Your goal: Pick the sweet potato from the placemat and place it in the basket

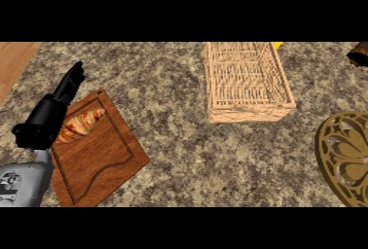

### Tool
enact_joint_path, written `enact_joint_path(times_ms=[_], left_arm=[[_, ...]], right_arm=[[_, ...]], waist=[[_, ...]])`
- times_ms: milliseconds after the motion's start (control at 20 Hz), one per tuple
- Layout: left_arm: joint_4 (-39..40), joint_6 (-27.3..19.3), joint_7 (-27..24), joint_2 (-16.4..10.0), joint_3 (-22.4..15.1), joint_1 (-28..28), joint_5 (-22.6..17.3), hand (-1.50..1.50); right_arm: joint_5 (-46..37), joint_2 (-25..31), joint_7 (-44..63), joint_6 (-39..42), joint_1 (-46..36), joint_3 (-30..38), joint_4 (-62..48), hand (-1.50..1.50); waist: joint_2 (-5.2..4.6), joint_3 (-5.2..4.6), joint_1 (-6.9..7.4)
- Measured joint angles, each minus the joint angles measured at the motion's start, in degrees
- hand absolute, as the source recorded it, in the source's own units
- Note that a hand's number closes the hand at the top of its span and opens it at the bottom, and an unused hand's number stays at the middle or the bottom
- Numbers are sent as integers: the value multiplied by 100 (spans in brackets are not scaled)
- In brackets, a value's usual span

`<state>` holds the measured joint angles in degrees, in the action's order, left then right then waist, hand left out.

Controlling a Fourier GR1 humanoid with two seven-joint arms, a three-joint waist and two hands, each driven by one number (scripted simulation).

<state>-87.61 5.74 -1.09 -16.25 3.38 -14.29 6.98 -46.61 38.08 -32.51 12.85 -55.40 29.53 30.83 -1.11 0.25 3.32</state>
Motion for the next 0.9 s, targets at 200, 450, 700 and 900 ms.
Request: enact_joint_path(times_ms=[200,450,700,900], left_arm=[[-90,-31,40,28,-44,58,62,0],[-69,-42,44,42,-11,87,77,0],[-82,-4,173,5,52,1,56,0],[-47,21,101,2,67,37,75,0]], right_arm=[[264,209,-40,499,-820,143,-322,150],[418,227,204,1171,-1755,89,-631,150],[401,-86,784,1480,-2513,-107,-813,150],[397,-339,1249,1622,-2997,-218,-940,150]], waist=[[18,-11,5],[42,-22,-53],[61,-28,-110],[64,-31,-130]])
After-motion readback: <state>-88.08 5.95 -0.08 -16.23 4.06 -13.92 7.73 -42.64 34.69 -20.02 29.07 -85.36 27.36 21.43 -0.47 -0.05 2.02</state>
